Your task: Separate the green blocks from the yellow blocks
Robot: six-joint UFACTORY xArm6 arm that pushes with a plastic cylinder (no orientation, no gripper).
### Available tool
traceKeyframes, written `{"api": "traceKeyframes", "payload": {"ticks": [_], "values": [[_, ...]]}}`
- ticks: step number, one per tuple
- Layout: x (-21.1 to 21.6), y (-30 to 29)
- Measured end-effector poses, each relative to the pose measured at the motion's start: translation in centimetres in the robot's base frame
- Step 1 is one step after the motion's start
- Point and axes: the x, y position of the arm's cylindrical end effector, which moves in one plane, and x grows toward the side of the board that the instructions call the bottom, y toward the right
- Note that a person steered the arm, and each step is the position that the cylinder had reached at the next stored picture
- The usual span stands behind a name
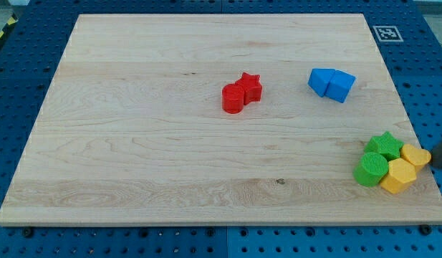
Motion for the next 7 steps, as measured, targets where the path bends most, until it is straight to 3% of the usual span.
{"api": "traceKeyframes", "payload": {"ticks": [1, 2, 4, 5, 6, 7], "values": [[-2.8, -2.2], [-2.4, -4.8], [-0.8, -5.0], [-0.4, -2.0], [3.2, 0.2], [9.6, -1.5]]}}
